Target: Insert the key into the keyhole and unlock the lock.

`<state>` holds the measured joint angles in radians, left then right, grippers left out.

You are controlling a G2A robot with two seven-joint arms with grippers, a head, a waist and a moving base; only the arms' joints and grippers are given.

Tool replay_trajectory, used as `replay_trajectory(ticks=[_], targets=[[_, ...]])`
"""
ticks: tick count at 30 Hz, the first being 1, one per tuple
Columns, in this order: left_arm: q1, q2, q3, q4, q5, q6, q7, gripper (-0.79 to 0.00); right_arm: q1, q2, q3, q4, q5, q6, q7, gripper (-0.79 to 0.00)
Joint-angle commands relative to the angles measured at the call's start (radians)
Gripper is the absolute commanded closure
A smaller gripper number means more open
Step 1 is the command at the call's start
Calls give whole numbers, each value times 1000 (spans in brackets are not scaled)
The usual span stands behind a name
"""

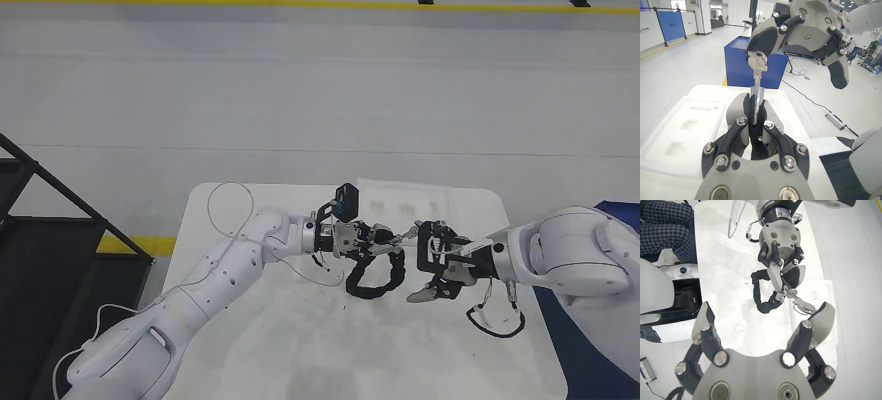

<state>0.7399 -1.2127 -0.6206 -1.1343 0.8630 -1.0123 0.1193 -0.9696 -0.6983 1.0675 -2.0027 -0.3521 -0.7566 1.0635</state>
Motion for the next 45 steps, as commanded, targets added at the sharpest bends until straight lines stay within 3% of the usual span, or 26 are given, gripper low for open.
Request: replay_trajectory(ticks=[1,11,19,23,27,34,38,42,45], targets=[[0,-1,-5,2,8,0,5,0,10,2,-6,-2,6,3,3,-785],[11,-6,-20,-5,82,0,35,0,50,20,-21,17,25,-22,-22,-785],[24,7,-24,-49,173,0,88,0,96,47,-17,51,-192,-234,-234,-785],[30,17,-25,-68,197,0,107,0,114,53,-41,50,-239,-256,-257,-785],[33,26,-29,-82,216,0,126,0,133,54,-76,53,-253,-256,-271,-385],[43,40,-33,-102,238,0,143,0,161,53,-108,55,-315,-256,-342,-326],[43,46,-28,-109,236,0,149,0,164,52,-115,44,-393,-256,-387,-154],[42,50,-22,-116,228,0,156,0,166,53,-132,50,-429,-256,-408,-179],[40,53,-16,-119,226,0,158,0,171,52,-135,53,-445,-256,-434,-132]])
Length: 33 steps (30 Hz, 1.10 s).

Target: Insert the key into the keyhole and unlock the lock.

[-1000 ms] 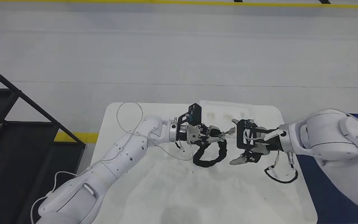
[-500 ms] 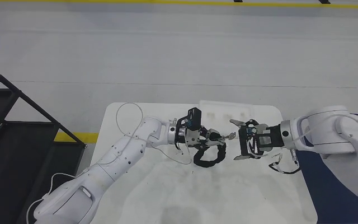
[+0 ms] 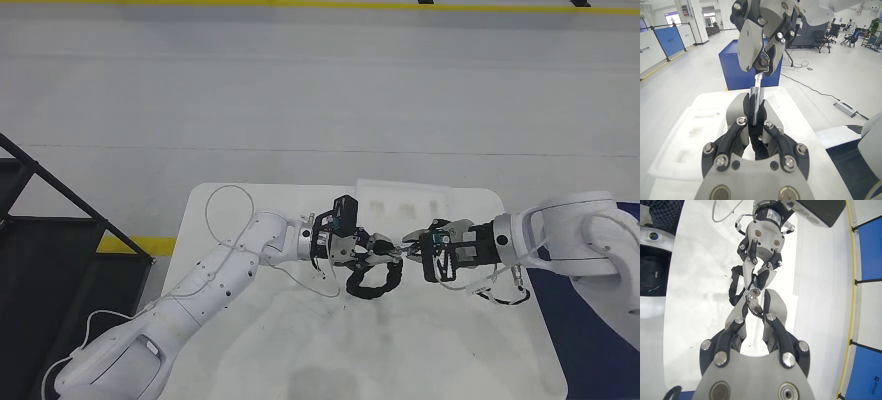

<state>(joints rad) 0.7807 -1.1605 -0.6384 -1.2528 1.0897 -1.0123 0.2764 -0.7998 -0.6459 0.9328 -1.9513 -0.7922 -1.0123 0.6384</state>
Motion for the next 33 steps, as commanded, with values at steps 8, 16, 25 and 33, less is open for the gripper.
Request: replay_trajectory(ticks=[8,16,25,33], targets=[[-6,7,5,-4,1,0,4,0,-9,-2,-16,54,104,33,-6,0],[-6,7,11,-10,6,0,14,0,-2,-8,-45,70,278,137,68,0],[-1,8,2,-6,31,0,20,0,-6,-12,-52,69,461,293,170,-117],[9,13,2,24,73,0,-25,0,-12,-19,-51,94,525,307,183,-785]])
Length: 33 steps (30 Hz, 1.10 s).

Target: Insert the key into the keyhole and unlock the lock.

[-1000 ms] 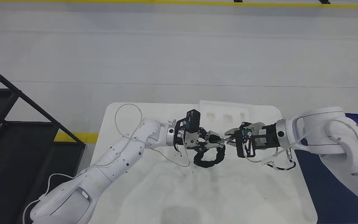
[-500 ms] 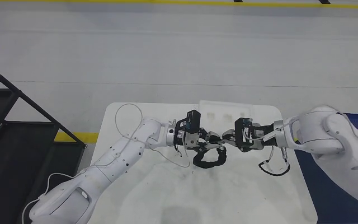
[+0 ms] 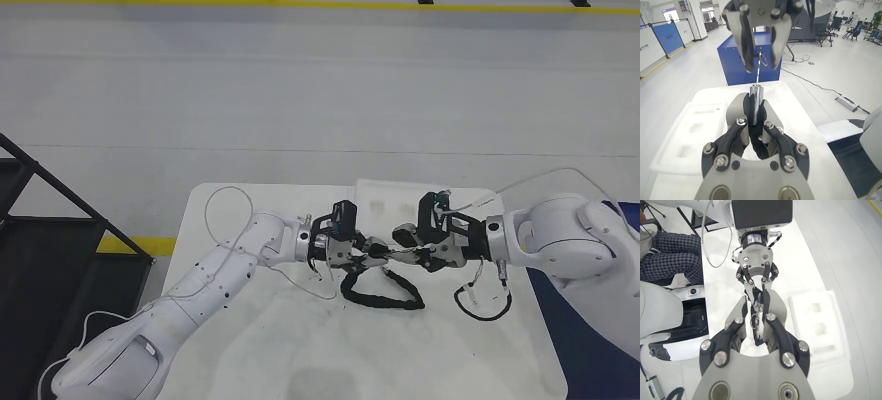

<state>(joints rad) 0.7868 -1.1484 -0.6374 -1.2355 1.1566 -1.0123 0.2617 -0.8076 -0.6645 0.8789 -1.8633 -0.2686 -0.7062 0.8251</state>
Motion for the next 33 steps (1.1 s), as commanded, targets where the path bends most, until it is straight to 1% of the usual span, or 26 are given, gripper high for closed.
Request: replay_trajectory(ticks=[1,7,10,16,19,20,21,22,23,25,28,33], targets=[[4,3,0,16,16,0,-24,0,-10,0,5,11,7,2,-11,-785],[24,10,-4,72,63,5,-108,0,-61,7,35,38,8,-14,-48,-785],[28,10,2,86,103,26,-159,0,-92,12,55,48,1,-23,-78,-785],[19,-6,33,130,152,56,-245,0,-159,18,86,67,-24,-45,-142,-785],[8,-19,50,154,157,58,-264,0,-189,18,93,82,-33,-60,-180,-785],[2,-23,56,161,164,60,-274,-92,-199,17,95,90,-37,-66,-194,-785],[-1,-28,60,170,160,60,-275,-499,-207,16,97,100,-41,-72,-213,-785],[-5,-33,63,182,154,60,-275,-785,-216,15,98,111,-49,-79,-229,-785],[-9,-38,63,194,141,65,-267,-785,-223,14,97,120,-54,-90,-245,-785],[-15,-47,67,217,113,36,-241,-785,-234,10,95,144,-69,-113,-276,-785],[-36,-59,73,250,114,18,-222,-785,-239,1,88,184,-94,-146,-323,-785],[-84,-68,61,301,123,0,-141,-785,-220,-19,72,251,-123,-202,-390,-785]])
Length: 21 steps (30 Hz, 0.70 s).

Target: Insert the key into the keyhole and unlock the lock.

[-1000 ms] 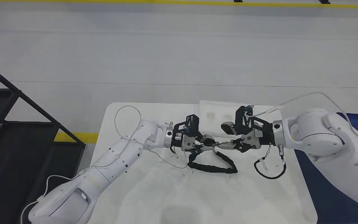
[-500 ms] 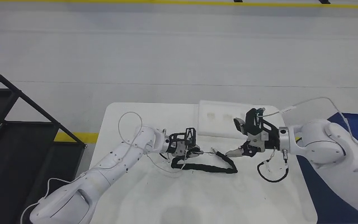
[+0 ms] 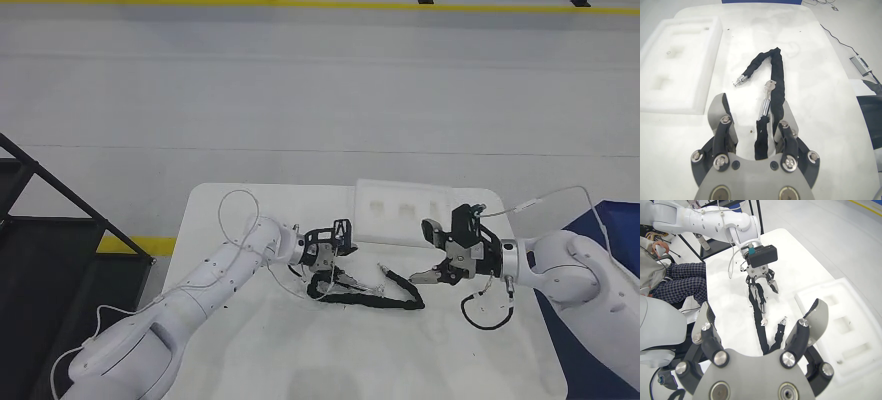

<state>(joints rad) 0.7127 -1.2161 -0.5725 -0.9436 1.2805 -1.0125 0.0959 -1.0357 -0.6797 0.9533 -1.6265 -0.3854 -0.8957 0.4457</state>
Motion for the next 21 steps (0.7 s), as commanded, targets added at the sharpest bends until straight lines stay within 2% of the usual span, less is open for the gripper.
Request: replay_trajectory(ticks=[1,6,11,21], targets=[[-22,0,-8,18,-1,0,46,-785,19,-9,-5,30,-12,-26,-24,-785],[-88,15,-31,64,-47,0,190,-785,102,-37,-19,122,-38,-113,-81,-785],[-185,35,-8,114,-51,0,276,-785,219,-73,-74,207,-71,-117,-113,-785],[-358,76,127,210,-94,0,474,-785,478,-126,-219,372,-62,-117,-120,-785]])
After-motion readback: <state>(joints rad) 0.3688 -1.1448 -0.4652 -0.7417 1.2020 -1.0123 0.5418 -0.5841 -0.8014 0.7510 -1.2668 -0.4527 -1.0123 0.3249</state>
